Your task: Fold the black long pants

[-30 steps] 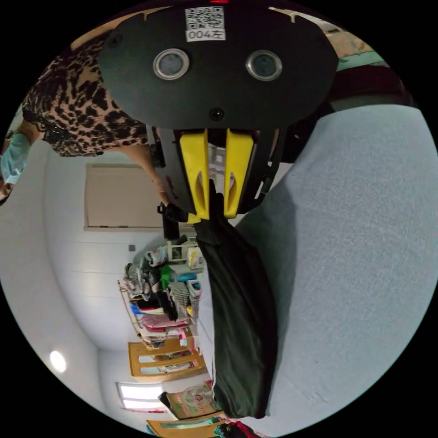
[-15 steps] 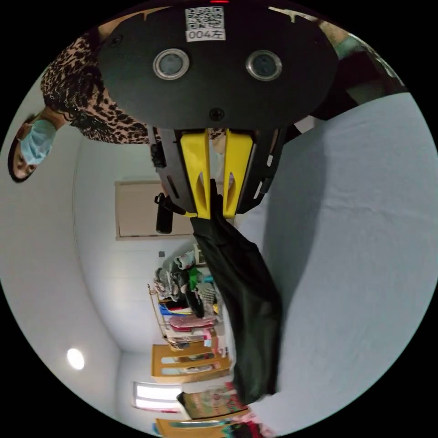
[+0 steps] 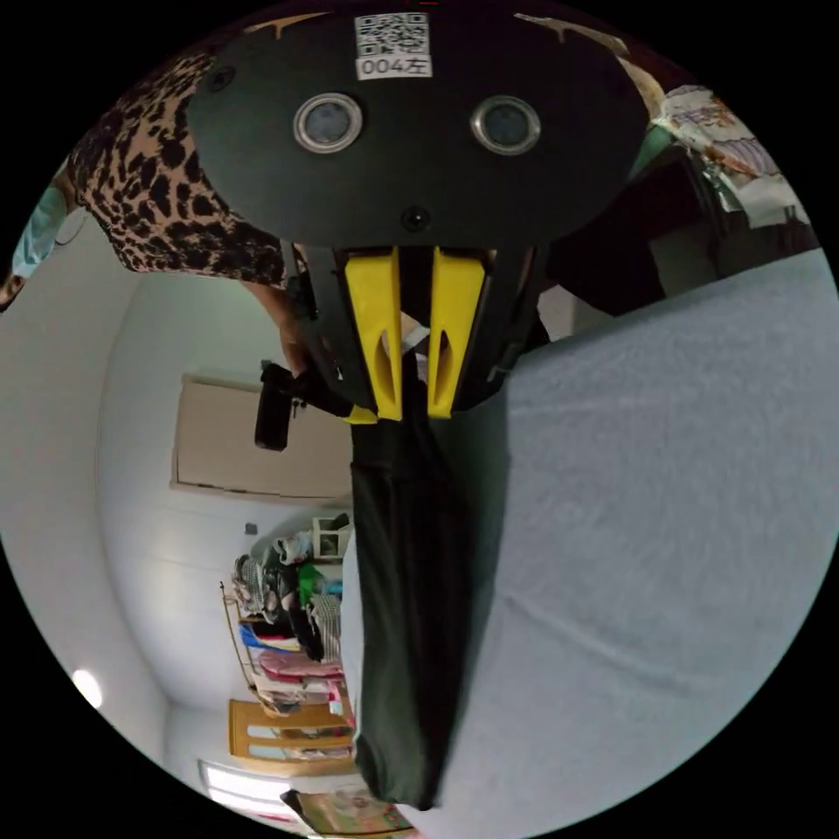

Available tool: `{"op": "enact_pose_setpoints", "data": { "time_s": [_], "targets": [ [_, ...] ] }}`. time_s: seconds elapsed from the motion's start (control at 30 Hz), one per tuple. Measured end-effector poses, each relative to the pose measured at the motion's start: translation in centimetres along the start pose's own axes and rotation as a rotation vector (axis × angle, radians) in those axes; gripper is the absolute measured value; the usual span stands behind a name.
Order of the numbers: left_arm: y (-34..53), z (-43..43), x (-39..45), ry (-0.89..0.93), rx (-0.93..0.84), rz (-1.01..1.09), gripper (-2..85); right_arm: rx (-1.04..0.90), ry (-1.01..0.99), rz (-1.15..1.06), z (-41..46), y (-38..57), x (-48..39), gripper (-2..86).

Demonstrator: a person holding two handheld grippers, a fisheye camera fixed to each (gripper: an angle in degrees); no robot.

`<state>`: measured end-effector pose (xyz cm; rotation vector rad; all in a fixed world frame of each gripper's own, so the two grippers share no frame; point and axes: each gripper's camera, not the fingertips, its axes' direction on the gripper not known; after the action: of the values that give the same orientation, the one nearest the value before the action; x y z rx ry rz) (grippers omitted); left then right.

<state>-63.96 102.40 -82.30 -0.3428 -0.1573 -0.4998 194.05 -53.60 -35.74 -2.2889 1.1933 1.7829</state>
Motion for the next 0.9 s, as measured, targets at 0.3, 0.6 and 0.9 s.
{"op": "enact_pose_setpoints", "data": {
  "time_s": [0.3,0.6,0.9],
  "targets": [
    [2.5,0.3,-2.4,0.006,-0.018,0.044,3.0,-0.073,0.093,0.01,-1.3,2.9,-0.9,5.1],
    [-0.8,0.2,4.1,-0.234,0.11,0.236,7.7,0.003,0.143,-0.071,-4.0,-1.7,-6.8,6.7],
    [-4.9,4.7,4.5,-0.435,0.051,0.285,3.6,-0.028,0.21,-0.11,-5.8,-6.9,-12.6,6.2]
  ]
}}
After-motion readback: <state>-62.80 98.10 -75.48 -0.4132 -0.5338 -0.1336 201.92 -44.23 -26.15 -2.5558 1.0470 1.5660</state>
